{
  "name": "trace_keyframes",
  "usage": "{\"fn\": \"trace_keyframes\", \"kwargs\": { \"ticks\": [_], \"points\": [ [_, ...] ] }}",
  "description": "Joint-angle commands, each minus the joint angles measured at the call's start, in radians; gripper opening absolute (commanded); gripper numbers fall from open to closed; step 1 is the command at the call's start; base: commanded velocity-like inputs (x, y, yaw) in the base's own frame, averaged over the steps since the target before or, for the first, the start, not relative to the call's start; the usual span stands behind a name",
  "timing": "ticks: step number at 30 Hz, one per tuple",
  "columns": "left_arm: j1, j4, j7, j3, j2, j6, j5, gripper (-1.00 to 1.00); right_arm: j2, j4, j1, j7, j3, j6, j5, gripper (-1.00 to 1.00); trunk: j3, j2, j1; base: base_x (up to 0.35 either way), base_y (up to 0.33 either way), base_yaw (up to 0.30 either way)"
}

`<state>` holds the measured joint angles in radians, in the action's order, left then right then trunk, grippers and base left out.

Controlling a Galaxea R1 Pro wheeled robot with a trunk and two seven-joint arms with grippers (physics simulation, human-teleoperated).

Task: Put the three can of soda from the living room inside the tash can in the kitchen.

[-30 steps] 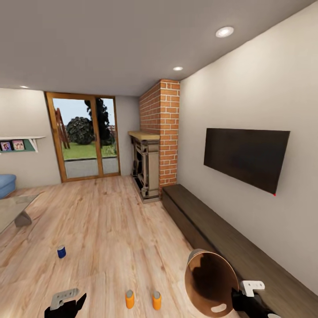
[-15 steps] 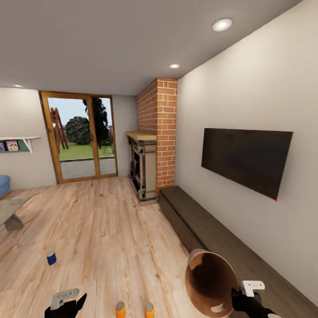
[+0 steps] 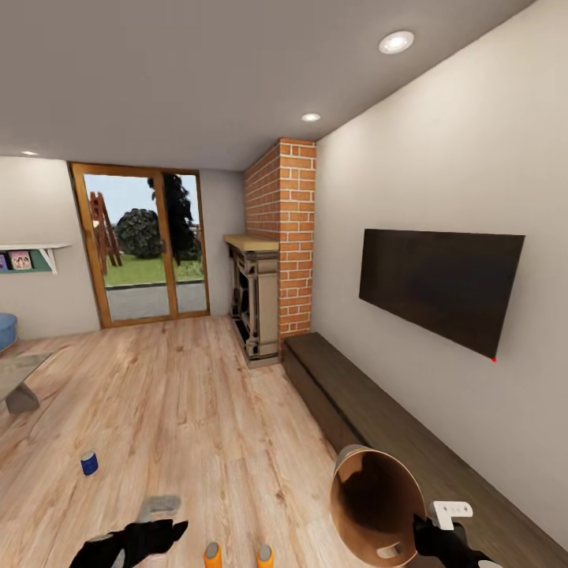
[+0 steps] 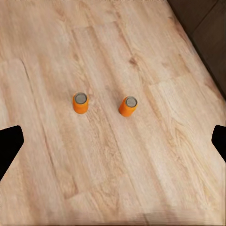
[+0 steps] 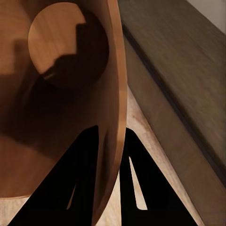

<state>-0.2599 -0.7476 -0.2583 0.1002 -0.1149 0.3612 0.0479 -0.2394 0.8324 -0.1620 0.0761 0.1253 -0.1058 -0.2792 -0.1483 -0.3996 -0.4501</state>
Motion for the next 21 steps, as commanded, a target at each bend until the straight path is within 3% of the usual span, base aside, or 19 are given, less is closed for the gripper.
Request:
{"fn": "trace_keyframes", "kwargs": {
  "ticks": [1,6,14,21],
  "points": [
    [-0.019,0.002,0.006,-0.005,0.002,0.021,-0.001,1.0,0.0,0.002,-0.001,0.005,-0.001,0.0,-0.003,-1.0,0.0,0.0,0.0,0.002,-0.001,0.0],
    [-0.146,0.009,0.023,-0.019,0.008,0.109,-0.002,1.0,0.0,0.002,-0.001,0.005,-0.001,0.0,-0.002,-1.0,0.0,0.0,0.0,0.0,0.0,0.0],
    [-0.238,0.006,0.024,-0.022,0.011,0.136,0.002,1.0,0.0,0.002,-0.001,0.005,0.0,0.0,-0.002,-1.0,0.0,0.0,0.0,0.0,0.0,0.0],
    [-0.271,0.013,0.022,-0.021,0.011,0.137,0.001,1.0,-0.002,0.002,-0.006,0.012,-0.002,-0.01,-0.008,-1.0,0.0,0.0,0.0,0.0,0.0,0.0]
  ]
}}
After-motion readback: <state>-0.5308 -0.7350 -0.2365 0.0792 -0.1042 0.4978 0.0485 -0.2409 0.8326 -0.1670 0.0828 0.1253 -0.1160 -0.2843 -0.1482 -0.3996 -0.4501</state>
